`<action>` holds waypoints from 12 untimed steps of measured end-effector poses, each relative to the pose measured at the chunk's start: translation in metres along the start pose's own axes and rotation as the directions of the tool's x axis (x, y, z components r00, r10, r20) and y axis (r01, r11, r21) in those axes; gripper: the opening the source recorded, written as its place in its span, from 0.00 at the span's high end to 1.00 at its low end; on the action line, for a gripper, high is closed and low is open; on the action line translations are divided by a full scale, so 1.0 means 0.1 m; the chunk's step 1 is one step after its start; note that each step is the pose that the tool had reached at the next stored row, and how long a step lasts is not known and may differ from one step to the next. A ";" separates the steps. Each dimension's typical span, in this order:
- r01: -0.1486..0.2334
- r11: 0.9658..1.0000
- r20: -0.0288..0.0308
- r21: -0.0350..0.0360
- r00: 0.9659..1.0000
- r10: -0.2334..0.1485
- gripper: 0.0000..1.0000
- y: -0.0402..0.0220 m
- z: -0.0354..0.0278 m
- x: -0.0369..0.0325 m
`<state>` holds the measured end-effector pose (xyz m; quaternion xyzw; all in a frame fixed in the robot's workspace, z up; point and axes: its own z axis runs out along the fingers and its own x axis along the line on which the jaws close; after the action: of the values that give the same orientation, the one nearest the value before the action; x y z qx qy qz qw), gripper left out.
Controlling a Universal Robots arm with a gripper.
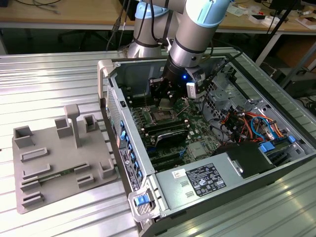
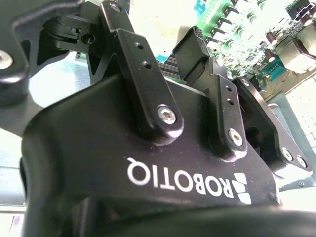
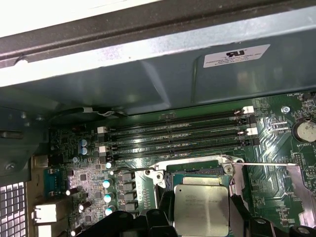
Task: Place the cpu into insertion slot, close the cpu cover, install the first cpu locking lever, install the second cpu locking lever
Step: 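Place the cpu into insertion slot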
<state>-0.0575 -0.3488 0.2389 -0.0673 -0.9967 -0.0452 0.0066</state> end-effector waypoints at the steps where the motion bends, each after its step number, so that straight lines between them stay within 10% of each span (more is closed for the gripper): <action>1: 0.000 1.000 0.000 0.000 1.000 0.000 0.45 0.000 0.000 0.000; 12: -0.010 1.000 0.001 0.000 1.000 0.010 0.45 -0.001 0.005 0.000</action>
<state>-0.0575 -0.3489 0.2385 -0.0724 -0.9963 -0.0452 0.0064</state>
